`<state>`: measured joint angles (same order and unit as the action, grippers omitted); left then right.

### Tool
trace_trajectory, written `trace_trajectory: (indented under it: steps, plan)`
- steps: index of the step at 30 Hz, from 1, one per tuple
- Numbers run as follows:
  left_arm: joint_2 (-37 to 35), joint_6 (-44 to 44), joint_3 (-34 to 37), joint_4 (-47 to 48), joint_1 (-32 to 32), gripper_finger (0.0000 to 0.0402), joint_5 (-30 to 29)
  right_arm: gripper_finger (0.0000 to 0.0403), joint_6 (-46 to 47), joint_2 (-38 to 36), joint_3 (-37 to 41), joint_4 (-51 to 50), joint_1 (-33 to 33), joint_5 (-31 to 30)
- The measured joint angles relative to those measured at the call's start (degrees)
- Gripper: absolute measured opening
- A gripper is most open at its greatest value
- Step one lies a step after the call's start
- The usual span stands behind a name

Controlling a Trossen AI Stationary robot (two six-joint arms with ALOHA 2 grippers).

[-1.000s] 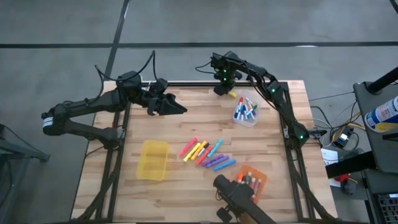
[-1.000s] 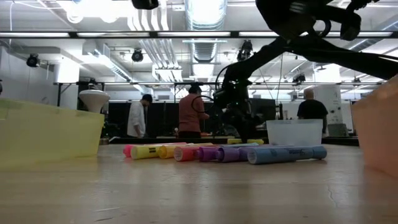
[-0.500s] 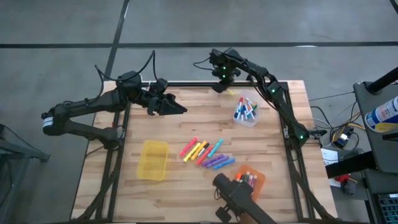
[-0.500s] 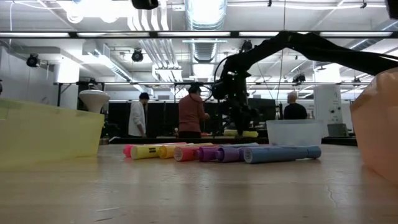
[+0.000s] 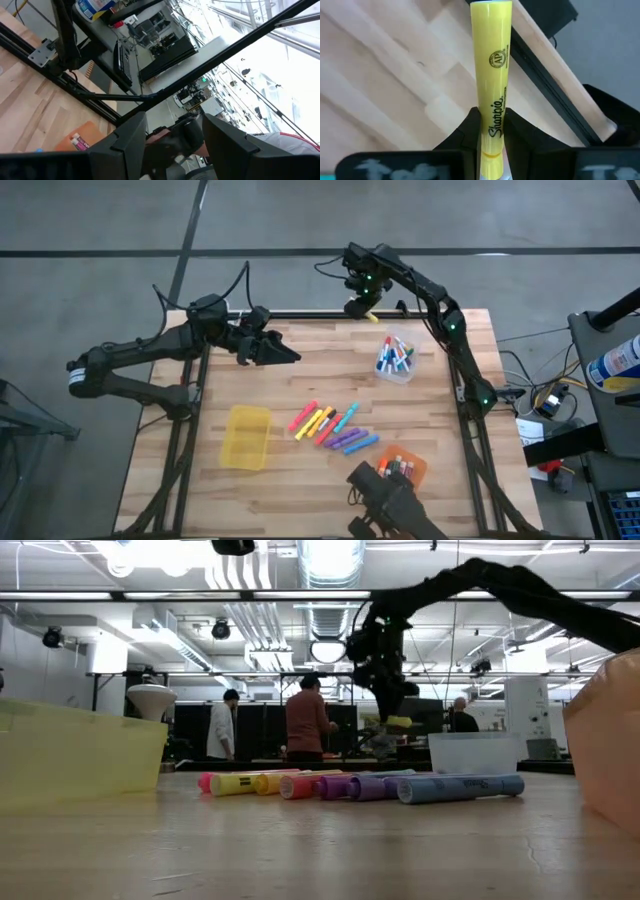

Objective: Pick & Place Markers
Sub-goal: Put the large yellow highlighter pen into the yellow bin

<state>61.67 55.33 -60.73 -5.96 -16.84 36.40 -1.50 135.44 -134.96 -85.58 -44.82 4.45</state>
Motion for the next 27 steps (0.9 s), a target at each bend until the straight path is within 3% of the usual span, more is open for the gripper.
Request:
trace_trajectory:
  steps: [11, 20, 27]
  plan:
    - [0.2, -0.84, 0.04, 0.92, -0.76, 0.0188, -1.62, 0.005, 4.98, -12.35, 0.0, 0.5, 5.35, 8.89]
    - [0.2, -3.0, 0.04, 0.98, -2.32, 0.0188, -13.92, 0.005, 15.71, -21.64, 0.02, 3.52, 17.82, 11.05]
    - [0.22, -8.59, 0.04, 1.54, -2.19, 0.0188, -24.1, 0.005, 29.72, -27.06, 0.02, 15.86, 28.07, 7.56]
